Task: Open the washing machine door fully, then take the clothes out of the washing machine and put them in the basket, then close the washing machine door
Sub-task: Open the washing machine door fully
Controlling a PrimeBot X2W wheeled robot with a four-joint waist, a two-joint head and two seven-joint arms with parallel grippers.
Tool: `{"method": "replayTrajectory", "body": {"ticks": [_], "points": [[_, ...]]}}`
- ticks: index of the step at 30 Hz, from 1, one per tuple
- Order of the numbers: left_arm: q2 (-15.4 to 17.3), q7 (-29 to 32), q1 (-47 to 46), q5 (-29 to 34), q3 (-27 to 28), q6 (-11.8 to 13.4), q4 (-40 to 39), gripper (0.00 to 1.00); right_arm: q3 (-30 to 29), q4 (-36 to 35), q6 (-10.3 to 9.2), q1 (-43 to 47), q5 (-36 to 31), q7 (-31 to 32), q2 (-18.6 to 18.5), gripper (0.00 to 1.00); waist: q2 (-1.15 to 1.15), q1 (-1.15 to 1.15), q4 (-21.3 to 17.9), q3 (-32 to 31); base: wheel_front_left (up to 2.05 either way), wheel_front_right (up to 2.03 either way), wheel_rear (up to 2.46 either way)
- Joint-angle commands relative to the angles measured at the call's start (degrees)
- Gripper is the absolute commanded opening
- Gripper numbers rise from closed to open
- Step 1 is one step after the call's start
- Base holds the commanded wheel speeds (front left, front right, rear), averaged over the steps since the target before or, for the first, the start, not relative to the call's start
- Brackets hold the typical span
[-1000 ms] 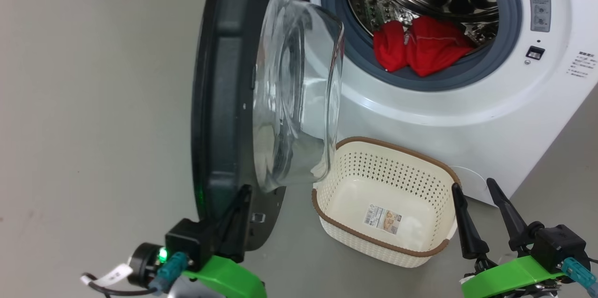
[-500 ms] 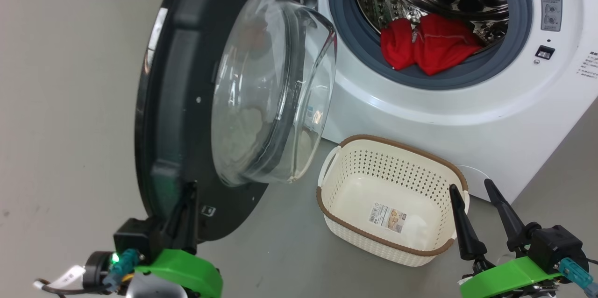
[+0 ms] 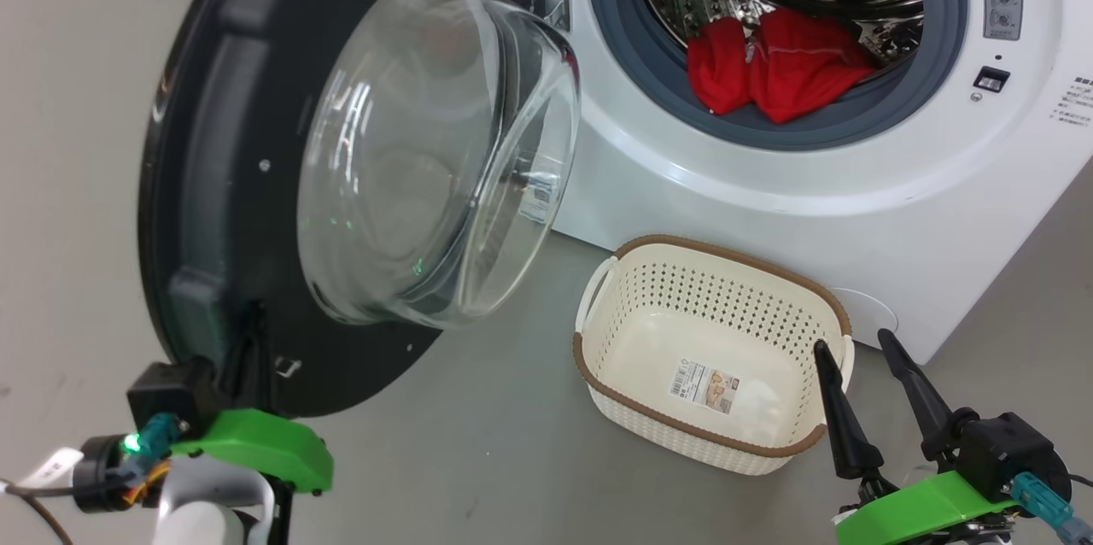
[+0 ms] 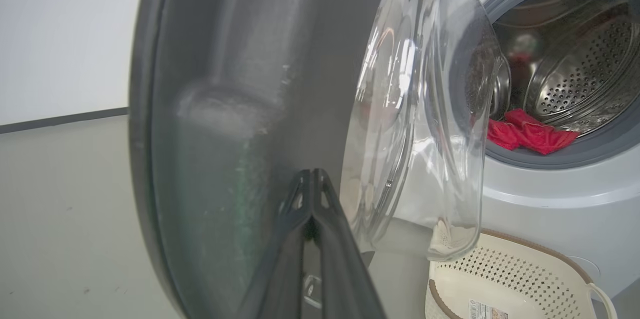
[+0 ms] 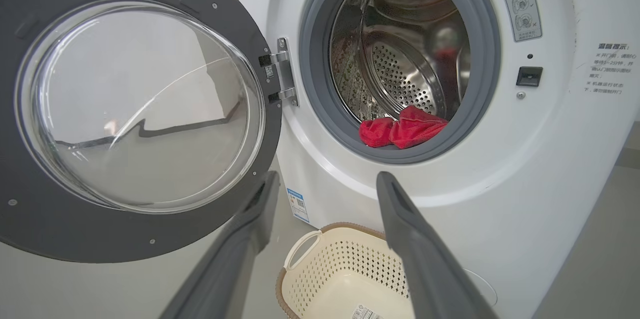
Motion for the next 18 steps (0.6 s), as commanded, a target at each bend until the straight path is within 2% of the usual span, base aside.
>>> {"method": "replayTrajectory", "body": {"ticks": [1, 11, 18], "points": [[2.4, -0.6, -2.9, -0.4, 3.1, 0.9, -0.6, 0.00, 1.3, -1.2, 0.36, -1.7, -0.5, -0.5, -0.4, 1.00, 0.00, 0.00, -0.1, 0.1, 0.00, 0.00, 0.00], [4.0, -3.4, -7.0, -1.8, 5.8, 1.1, 5.4, 0.00, 1.1, -1.1, 0.36, -2.0, -1.8, -0.5, -0.4, 1.00, 0.00, 0.00, -0.5, 1.3, 0.00, 0.00, 0.00], [4.7, -5.6, -9.6, -3.7, 8.0, -0.1, 8.8, 0.00, 1.1, -1.0, 0.36, -2.2, -2.8, -0.5, -0.4, 1.00, 0.00, 0.00, -0.6, 1.9, 0.00, 0.00, 0.00]]}}
